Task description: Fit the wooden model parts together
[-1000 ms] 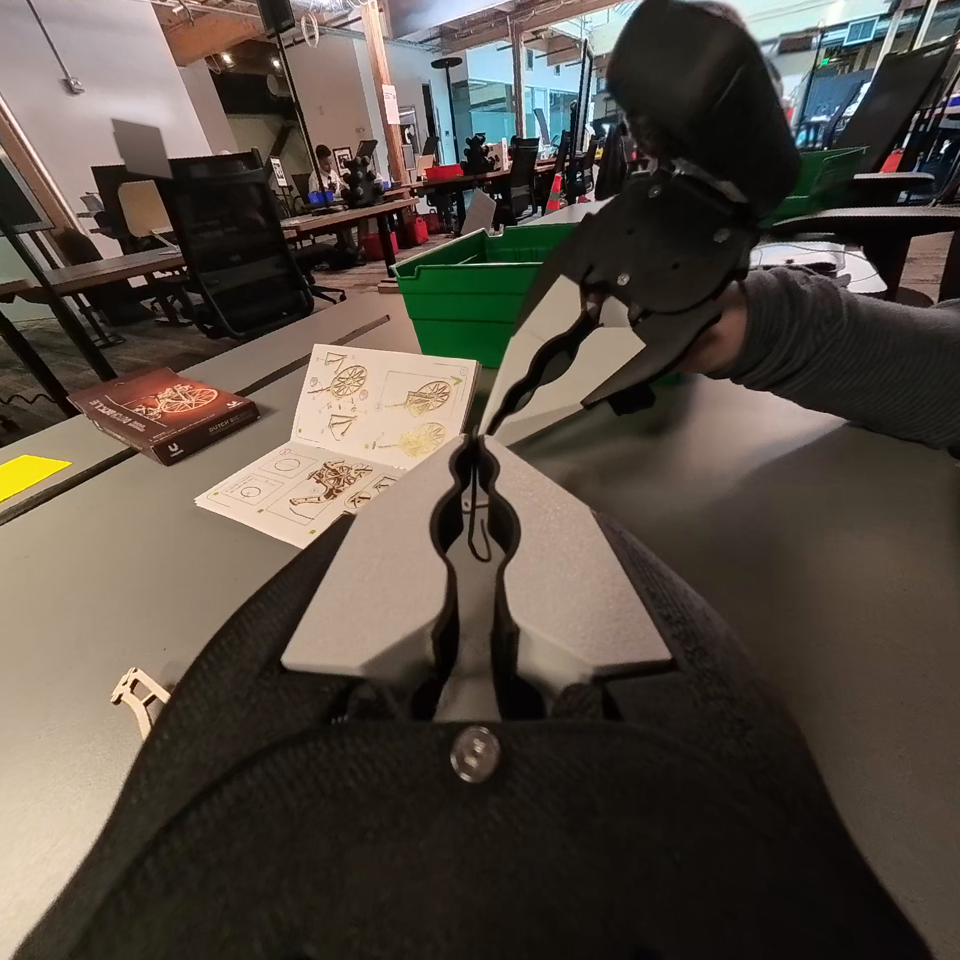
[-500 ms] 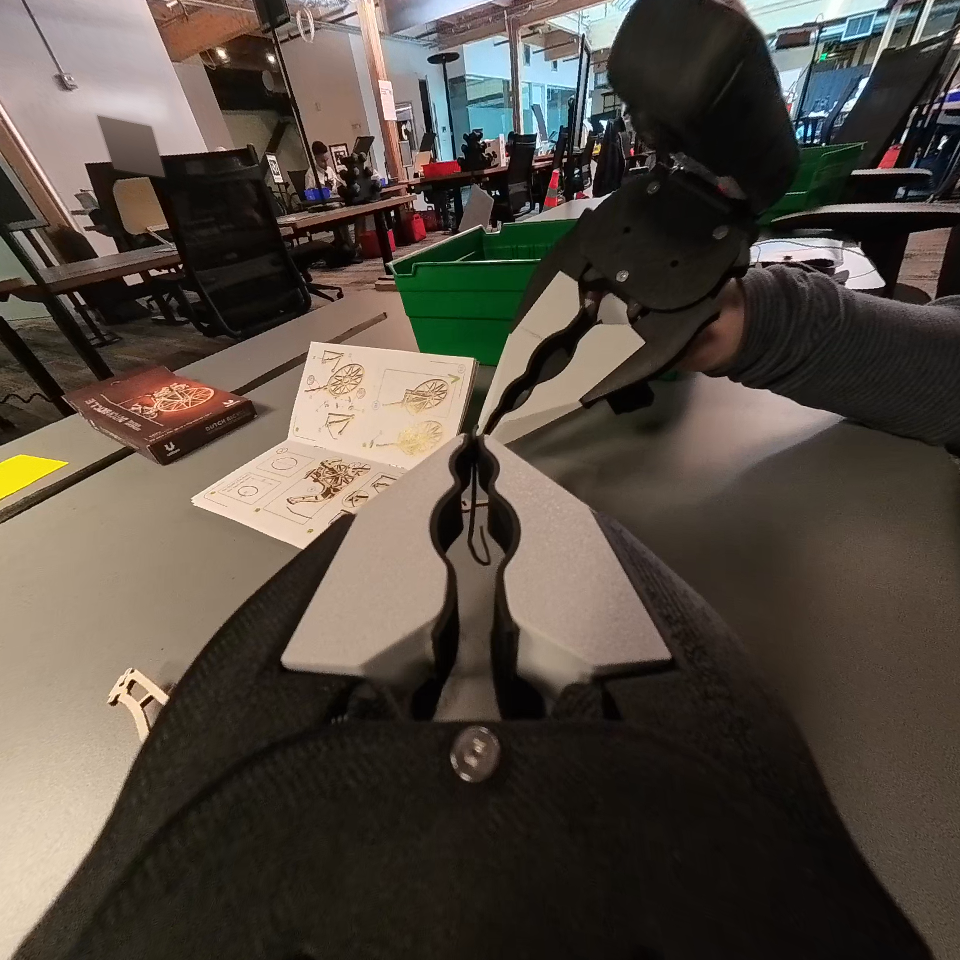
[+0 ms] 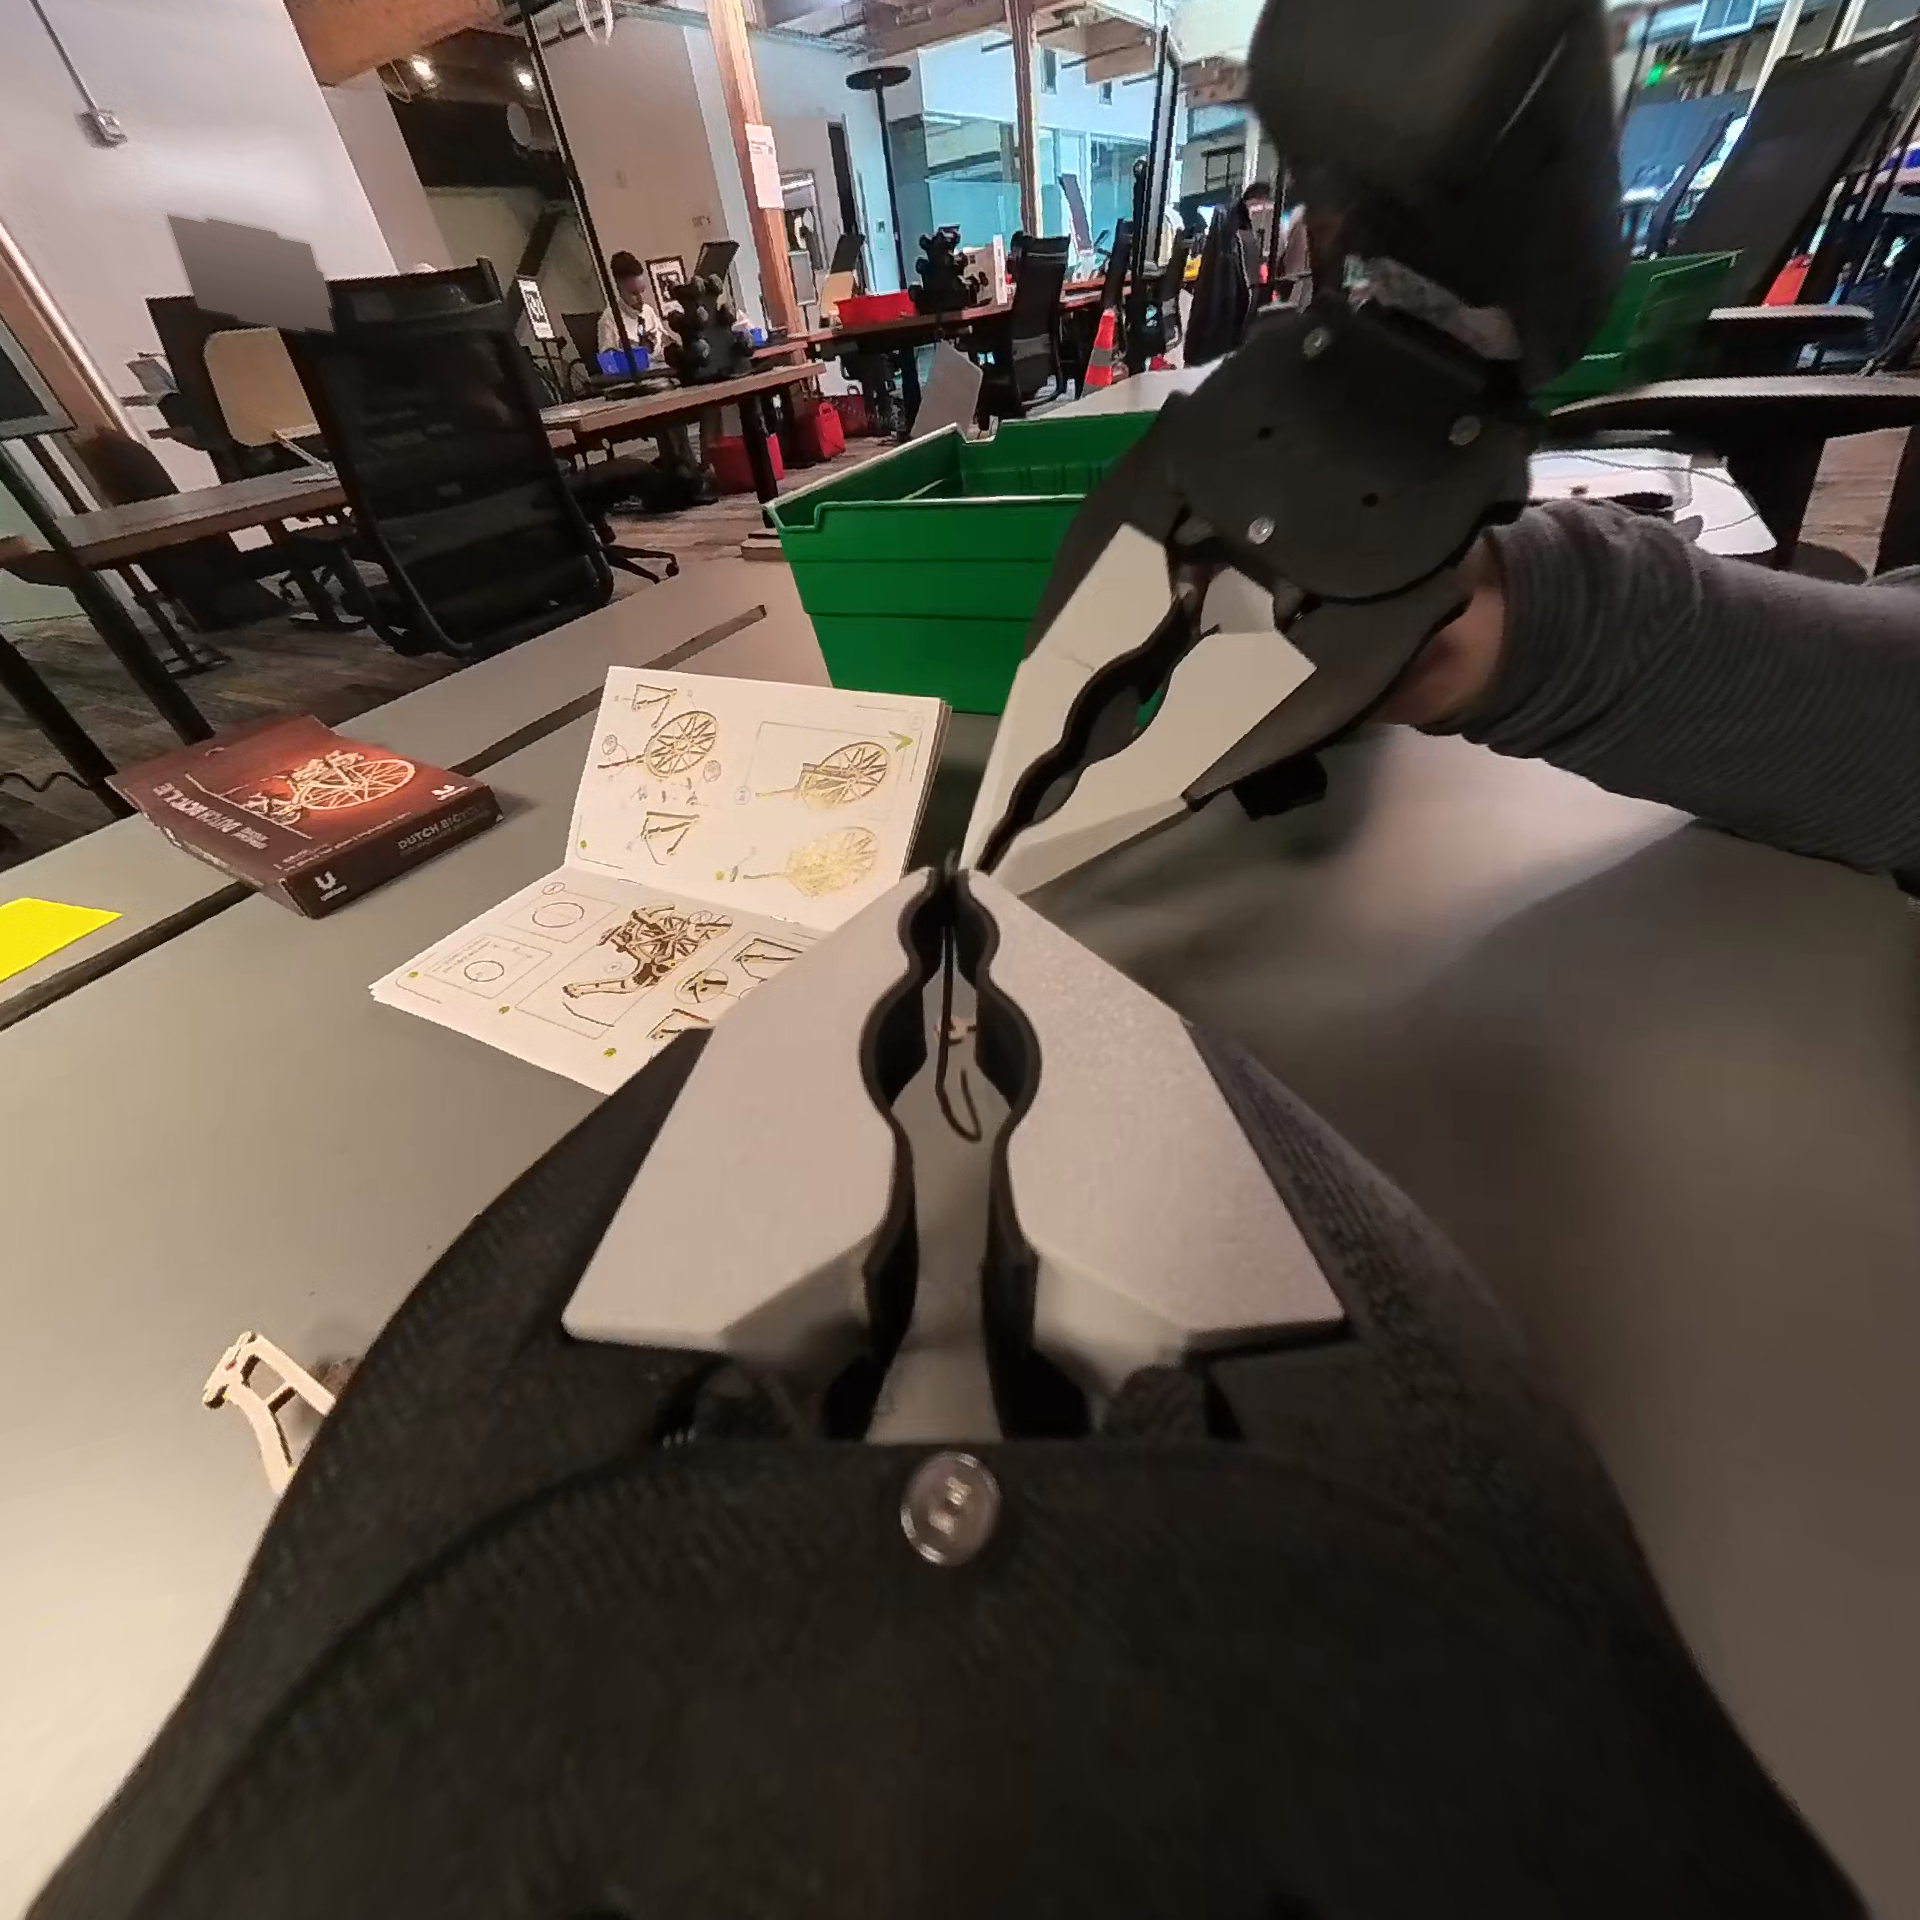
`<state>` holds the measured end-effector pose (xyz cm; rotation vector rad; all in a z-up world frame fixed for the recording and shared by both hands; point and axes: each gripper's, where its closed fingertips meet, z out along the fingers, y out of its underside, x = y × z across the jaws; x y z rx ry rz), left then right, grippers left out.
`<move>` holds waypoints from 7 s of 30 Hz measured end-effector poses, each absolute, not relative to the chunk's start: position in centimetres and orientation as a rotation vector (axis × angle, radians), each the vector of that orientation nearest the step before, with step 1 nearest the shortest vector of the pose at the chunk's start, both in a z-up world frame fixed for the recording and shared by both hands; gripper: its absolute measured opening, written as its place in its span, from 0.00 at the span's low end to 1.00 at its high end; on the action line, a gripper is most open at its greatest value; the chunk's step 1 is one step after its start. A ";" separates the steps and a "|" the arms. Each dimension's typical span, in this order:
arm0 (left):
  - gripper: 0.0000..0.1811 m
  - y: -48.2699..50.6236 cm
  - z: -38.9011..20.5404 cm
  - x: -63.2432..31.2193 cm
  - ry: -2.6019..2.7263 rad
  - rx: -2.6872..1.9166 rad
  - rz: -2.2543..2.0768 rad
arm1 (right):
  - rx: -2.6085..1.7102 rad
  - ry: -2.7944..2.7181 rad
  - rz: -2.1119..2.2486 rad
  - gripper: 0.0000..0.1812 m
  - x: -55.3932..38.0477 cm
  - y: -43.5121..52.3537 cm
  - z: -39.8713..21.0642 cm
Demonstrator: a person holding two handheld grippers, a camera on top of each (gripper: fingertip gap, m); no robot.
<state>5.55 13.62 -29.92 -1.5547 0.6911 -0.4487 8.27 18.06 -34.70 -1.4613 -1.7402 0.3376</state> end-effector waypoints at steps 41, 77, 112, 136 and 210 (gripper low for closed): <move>0.00 17.1 -29.7 5.1 0.544 -1.635 -0.130 | -1.003 -1.563 -0.390 0.00 6.3 18.5 -29.6; 0.00 17.4 -29.8 5.6 0.570 -1.638 -0.032 | -0.983 -1.573 -0.430 0.00 5.9 18.3 -29.9; 0.00 17.3 -29.8 5.4 0.555 -1.632 -0.013 | -0.921 -1.572 -0.426 0.00 5.5 17.8 -29.7; 0.11 16.7 -29.0 5.3 0.543 -1.597 -0.065 | -0.923 -1.592 -0.409 0.00 5.3 17.8 -30.3; 0.26 18.5 -28.5 -0.6 0.055 -1.732 -0.860 | -1.613 -1.852 0.314 0.00 8.3 15.7 -36.4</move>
